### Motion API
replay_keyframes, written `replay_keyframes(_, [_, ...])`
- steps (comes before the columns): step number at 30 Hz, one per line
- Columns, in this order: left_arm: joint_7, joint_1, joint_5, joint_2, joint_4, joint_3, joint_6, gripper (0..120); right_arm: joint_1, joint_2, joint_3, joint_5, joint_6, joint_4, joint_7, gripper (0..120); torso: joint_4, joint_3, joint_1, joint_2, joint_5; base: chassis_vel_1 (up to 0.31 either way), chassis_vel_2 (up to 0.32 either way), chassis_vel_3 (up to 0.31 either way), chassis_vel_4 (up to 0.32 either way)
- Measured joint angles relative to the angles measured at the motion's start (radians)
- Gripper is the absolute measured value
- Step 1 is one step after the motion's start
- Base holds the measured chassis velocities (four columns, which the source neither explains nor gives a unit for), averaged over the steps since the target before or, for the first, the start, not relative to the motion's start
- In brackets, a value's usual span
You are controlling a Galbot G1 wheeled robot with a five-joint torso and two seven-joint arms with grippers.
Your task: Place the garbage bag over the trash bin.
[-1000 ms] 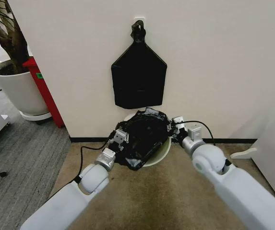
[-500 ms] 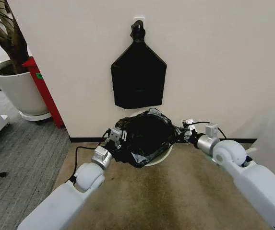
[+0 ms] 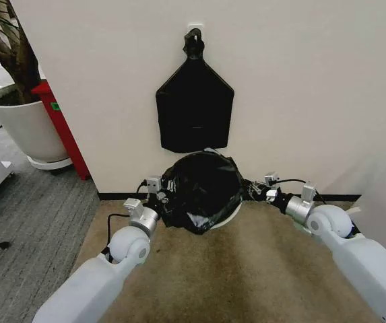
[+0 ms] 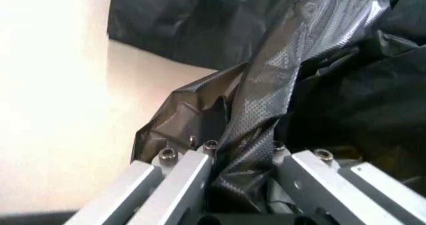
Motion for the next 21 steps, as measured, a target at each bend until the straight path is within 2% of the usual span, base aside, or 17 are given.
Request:
replay_keyframes(8, [-0.048, -0.009, -0.148, -0.001, -0.008, -0.006, 0.038, 1, -0.025, -0.001, 0.039, -0.030, 0.040, -0.010, -0.027, 0, 0.0000, 0.000, 0.000, 0.000, 0.0000, 0.000, 0.000, 0.000, 0.000])
replay_keyframes(11, [-0.061, -0.011, -0.179, -0.001, -0.007, -0.007, 0.049, 1, -0.048, -0.002, 0.065, -0.039, 0.041, 0.013, 0.017, 1, 0.0001, 0.000, 0.000, 0.000, 0.0000, 0.000, 0.000, 0.000, 0.000])
replay_keyframes(16, [-0.090, -0.014, -0.211, -0.006, 0.007, -0.011, 0.064, 1, -0.147, -0.008, 0.184, 0.000, 0.040, 0.115, 0.099, 23, 0.0000, 0.000, 0.000, 0.000, -0.0001, 0.000, 0.000, 0.000, 0.000])
replay_keyframes(17, [-0.090, -0.014, -0.211, -0.006, 0.007, -0.011, 0.064, 1, -0.147, -0.008, 0.184, 0.000, 0.040, 0.115, 0.099, 23, 0.0000, 0.000, 0.000, 0.000, -0.0001, 0.000, 0.000, 0.000, 0.000])
replay_keyframes(21, [-0.121, -0.019, -0.186, -0.009, 0.017, -0.007, 0.061, 1, -0.259, 0.019, 0.287, 0.021, -0.007, 0.274, 0.303, 39, -0.0002, 0.000, 0.000, 0.000, -0.0001, 0.000, 0.000, 0.000, 0.000])
